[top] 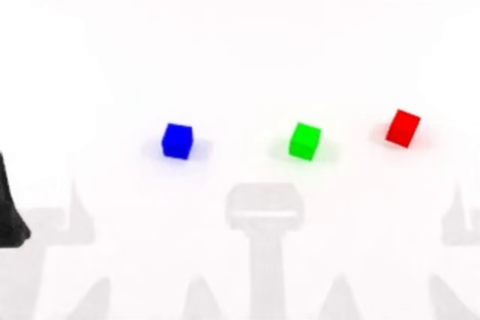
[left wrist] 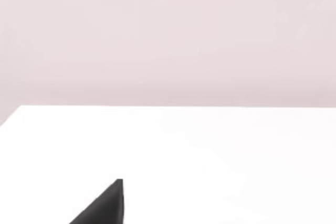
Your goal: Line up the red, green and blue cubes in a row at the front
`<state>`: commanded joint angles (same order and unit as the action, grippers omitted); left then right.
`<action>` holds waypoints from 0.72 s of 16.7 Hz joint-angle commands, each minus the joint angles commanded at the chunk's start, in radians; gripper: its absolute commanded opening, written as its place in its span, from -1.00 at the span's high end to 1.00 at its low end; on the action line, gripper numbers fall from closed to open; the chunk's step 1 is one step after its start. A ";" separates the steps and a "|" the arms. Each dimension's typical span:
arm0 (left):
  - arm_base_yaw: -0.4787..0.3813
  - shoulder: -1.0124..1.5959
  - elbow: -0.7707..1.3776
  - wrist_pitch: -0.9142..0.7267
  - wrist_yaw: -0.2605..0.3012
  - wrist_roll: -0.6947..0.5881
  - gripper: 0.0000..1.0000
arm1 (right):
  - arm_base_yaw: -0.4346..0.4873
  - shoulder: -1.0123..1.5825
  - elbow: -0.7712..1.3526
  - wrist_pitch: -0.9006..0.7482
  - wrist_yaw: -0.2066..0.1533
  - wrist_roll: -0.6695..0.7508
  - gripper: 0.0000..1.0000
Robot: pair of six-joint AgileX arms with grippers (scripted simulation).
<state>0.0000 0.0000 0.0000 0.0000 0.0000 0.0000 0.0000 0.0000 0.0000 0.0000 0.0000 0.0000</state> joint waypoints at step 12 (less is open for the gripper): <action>0.000 0.000 0.000 0.000 0.000 0.000 -1.00 | 0.070 0.564 0.537 -0.344 -0.003 -0.229 -1.00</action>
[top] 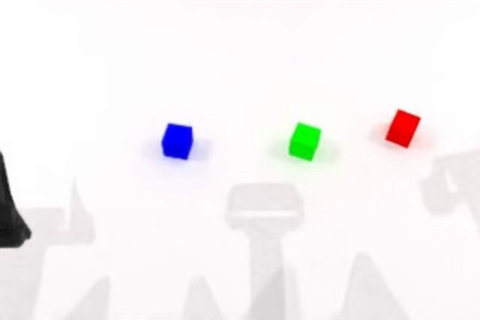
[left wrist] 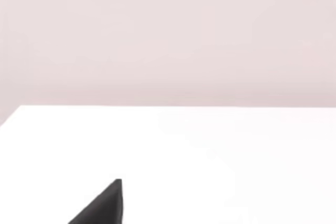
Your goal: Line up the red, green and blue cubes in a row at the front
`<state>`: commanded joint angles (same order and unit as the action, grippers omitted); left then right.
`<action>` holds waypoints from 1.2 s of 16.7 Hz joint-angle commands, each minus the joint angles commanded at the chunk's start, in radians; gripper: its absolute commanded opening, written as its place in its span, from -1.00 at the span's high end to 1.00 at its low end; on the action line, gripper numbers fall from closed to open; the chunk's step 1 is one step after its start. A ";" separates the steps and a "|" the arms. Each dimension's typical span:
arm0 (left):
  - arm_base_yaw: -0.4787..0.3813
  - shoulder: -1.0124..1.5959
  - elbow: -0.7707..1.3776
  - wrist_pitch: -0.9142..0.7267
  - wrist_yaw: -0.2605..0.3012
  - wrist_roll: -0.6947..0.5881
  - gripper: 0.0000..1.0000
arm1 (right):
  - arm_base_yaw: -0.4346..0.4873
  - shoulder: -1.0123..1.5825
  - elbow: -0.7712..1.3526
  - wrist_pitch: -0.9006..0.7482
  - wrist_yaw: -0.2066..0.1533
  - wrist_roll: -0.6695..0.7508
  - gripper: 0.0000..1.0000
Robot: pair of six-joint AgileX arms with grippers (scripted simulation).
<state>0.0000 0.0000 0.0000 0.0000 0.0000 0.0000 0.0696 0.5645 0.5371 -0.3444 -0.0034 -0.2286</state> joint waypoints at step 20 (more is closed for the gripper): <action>0.000 0.000 0.000 0.000 0.000 0.000 -1.00 | 0.166 1.696 1.414 -0.913 0.007 -0.591 -1.00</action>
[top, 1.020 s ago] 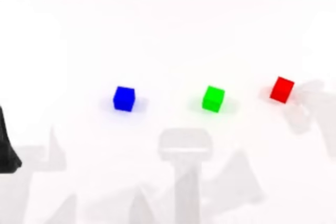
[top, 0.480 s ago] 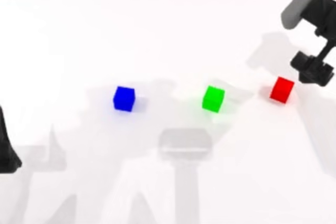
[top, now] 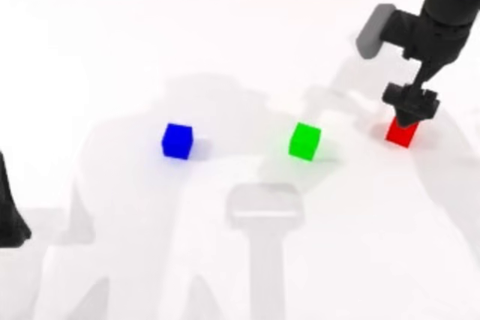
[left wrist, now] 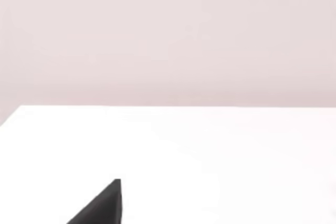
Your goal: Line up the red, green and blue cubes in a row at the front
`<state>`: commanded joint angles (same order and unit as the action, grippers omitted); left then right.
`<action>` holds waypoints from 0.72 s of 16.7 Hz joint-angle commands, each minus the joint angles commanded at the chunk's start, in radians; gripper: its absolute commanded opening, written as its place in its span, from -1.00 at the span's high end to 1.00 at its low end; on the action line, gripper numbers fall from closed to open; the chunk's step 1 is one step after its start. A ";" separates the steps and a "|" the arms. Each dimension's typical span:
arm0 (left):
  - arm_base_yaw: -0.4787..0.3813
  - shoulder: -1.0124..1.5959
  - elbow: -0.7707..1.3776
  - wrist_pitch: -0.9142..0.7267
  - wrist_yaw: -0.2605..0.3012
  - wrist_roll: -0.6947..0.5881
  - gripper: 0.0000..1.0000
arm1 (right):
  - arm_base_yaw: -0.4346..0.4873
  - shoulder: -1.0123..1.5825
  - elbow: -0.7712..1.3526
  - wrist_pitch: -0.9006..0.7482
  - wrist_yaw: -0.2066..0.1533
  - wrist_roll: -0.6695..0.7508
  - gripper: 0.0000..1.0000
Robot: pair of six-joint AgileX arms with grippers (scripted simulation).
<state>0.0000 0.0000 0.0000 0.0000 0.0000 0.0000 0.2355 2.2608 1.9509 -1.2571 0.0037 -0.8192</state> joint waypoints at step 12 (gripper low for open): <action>0.000 0.000 0.000 0.000 0.000 0.000 -1.00 | 0.001 0.064 -0.143 0.214 0.001 -0.001 -1.00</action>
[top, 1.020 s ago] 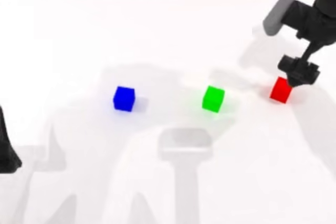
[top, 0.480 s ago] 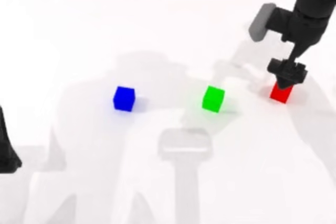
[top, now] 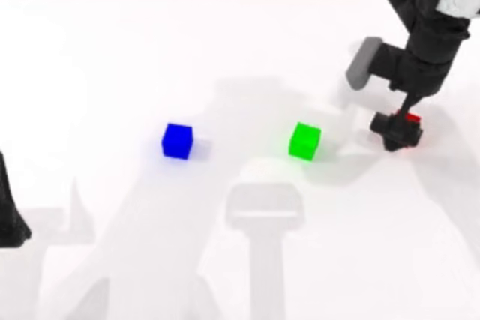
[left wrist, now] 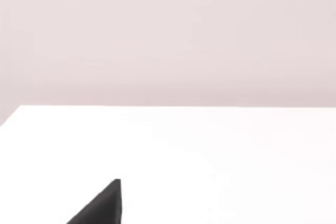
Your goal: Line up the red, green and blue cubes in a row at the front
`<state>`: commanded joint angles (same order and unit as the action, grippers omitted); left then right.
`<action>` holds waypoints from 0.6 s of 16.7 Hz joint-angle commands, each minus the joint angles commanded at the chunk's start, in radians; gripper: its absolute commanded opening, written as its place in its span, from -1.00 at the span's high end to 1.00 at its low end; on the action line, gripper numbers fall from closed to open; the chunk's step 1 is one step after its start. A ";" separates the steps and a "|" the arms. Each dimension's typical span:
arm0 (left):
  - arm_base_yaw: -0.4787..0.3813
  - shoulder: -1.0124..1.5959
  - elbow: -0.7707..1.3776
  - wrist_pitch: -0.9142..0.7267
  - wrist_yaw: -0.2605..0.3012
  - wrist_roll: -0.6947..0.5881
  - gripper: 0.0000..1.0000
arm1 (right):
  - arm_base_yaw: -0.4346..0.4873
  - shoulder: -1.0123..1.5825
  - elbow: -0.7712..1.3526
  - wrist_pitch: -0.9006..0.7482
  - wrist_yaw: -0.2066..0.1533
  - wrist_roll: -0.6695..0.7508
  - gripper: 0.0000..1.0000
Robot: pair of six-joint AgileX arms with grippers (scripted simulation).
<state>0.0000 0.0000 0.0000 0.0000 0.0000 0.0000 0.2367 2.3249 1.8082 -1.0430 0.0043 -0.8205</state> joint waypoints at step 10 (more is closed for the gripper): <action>0.000 0.000 0.000 0.000 0.000 0.000 -1.00 | 0.001 0.030 -0.067 0.086 0.000 0.001 -0.55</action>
<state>0.0000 0.0000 0.0000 0.0000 0.0000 0.0000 0.2378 2.3547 1.7412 -0.9573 0.0046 -0.8193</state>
